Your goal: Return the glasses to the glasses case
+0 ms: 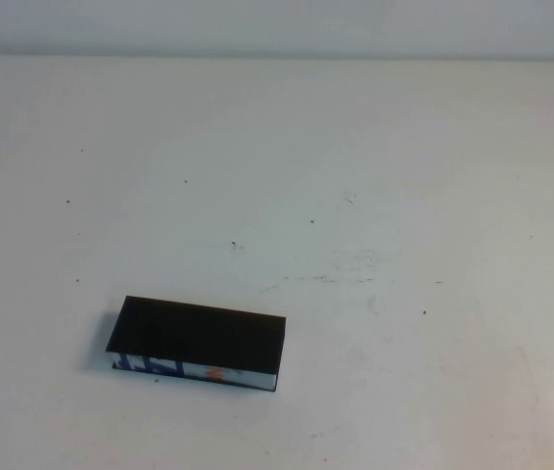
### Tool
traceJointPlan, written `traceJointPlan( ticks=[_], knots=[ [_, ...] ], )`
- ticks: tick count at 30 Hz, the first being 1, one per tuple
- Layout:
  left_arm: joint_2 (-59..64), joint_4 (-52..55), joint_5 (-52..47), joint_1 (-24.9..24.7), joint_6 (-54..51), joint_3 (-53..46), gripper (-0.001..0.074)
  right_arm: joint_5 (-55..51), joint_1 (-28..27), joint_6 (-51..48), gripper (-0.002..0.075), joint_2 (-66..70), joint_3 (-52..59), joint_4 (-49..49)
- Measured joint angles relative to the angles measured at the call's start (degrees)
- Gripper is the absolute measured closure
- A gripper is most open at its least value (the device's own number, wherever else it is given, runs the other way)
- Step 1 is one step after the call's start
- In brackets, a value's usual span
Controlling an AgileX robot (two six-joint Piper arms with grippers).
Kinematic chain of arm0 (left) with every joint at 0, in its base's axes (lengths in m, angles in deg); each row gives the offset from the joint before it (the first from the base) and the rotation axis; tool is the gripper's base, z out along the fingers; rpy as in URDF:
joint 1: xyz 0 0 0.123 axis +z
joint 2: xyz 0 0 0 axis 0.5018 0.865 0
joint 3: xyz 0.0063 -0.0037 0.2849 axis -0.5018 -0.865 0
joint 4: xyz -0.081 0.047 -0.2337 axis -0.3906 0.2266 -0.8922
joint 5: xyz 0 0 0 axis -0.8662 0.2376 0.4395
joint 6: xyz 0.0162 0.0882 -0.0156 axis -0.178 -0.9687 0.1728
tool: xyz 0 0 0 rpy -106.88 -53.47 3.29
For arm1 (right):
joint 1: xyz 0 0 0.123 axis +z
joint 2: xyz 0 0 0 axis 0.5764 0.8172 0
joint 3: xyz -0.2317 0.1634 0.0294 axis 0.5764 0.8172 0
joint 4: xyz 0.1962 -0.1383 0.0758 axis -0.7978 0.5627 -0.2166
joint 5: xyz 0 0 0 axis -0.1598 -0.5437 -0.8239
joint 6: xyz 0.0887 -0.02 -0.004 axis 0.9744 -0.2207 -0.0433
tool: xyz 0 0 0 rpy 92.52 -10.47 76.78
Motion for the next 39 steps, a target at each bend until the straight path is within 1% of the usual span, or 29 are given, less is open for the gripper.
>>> traceJointPlan(
  ticks=[3,5,10,14,16,17,18,20,22,23,25,26,32,34,37,39],
  knots=[
    [0.0,-6.88,6.18,0.0,0.12,0.0,0.0736,0.0,0.0,0.0,0.0739,0.0,0.0,0.0],
    [0.0,-8.32,7.66,0.0,1.53,0.0,0.0736,0.0,0.0,0.0,0.0739,0.0,0.0,0.0],
    [0.0,-0.31,6.29,0.0,11.17,0.0,0.0736,0.0,0.0,0.0,0.0739,0.0,0.0,0.0],
    [0.0,0.38,4.02,0.0,16.9,0.0,0.0736,0.0,0.0,0.0,0.0739,0.0,0.0,0.0],
    [0.0,0.28,4.02,0.0,21.36,0.0,0.0736,0.0,0.0,0.0,0.0739,0.0,0.0,0.0],
    [0.0,0.19,3.88,0.0,24.5,0.0,0.0736,0.0,0.0,0.0,0.0739,0.0,0.0,0.0],
    [0.0,0.05,3.44,0.0,30.41,0.0,0.0736,0.0,0.0,0.0,0.0739,0.0,0.0,0.0],
    [0.0,0.49,2.15,0.0,45.77,0.0,0.0736,0.0,0.0,0.0,0.0739,0.0,0.0,0.0],
    [0.0,3.79,-0.18,0.0,62.14,0.0,0.0736,0.0,0.0,0.0,0.0739,0.0,0.0,0.0],
    [0.0,5.32,-1.68,0.0,68.06,0.0,0.0736,0.0,0.0,0.0,0.0739,0.0,0.0,0.0],
    [0.0,7.67,-5.76,0.77,75.01,0.0,0.0736,0.0,0.0,0.0,0.0739,0.0,0.0,0.0],
    [0.0,8.33,-7.14,1.63,76.47,0.0,0.0736,0.0,0.0,0.0,0.0739,0.0,0.0,0.0],
    [0.0,10.68,-11.72,11.4,84.3,0.0,0.0736,0.0,0.0,0.0,0.0739,0.0,0.0,0.0],
    [0.0,11.84,-15.6,12.62,86.68,0.0,0.0736,0.0,0.0,0.0,0.0739,-0.08,0.0,0.0],
    [0.0,12.68,-21.69,12.83,87.95,0.0,0.0736,0.0,0.0,0.0,0.0739,-0.08,0.0,0.0],
    [0.0,12.79,-23.54,12.83,88.17,0.0,0.0736,0.0,0.0,0.0,0.0739,-0.08,0.0,0.0]
  ],
)
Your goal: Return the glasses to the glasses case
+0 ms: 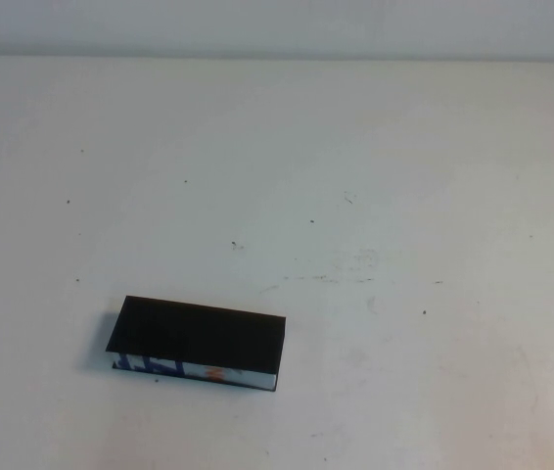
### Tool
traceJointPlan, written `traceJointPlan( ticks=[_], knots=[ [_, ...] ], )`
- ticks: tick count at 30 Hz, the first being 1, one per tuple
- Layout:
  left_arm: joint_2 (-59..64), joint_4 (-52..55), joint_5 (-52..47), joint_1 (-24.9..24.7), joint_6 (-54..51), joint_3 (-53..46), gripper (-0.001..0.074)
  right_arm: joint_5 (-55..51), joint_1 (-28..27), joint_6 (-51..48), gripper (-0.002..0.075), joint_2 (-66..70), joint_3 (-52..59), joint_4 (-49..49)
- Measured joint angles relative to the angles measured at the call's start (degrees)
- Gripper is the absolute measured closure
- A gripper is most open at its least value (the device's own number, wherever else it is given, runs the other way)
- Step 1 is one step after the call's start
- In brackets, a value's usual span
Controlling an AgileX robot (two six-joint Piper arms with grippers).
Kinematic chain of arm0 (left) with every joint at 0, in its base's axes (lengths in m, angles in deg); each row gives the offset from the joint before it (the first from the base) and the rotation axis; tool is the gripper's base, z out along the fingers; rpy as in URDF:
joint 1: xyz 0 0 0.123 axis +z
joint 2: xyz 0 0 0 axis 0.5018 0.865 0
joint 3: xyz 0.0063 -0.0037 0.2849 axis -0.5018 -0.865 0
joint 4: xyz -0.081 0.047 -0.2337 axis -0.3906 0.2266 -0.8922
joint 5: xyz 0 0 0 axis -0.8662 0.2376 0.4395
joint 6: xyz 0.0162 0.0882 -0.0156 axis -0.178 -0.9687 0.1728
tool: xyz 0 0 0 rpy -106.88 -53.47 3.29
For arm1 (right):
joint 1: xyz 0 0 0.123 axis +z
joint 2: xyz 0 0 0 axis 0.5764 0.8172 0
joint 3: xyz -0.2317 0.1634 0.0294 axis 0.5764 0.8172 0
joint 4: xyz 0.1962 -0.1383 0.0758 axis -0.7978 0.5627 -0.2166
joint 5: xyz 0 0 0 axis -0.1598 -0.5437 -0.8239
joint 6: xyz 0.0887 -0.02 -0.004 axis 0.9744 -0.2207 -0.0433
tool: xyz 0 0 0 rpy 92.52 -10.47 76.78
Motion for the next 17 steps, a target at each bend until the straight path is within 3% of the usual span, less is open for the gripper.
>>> traceJointPlan(
  ticks=[17],
  knots=[
    [0.0,0.34,-1.0,0.0,0.73,0.0,0.0736,0.0,0.0,0.0,0.0739,0.0,0.0,0.0]
  ],
)
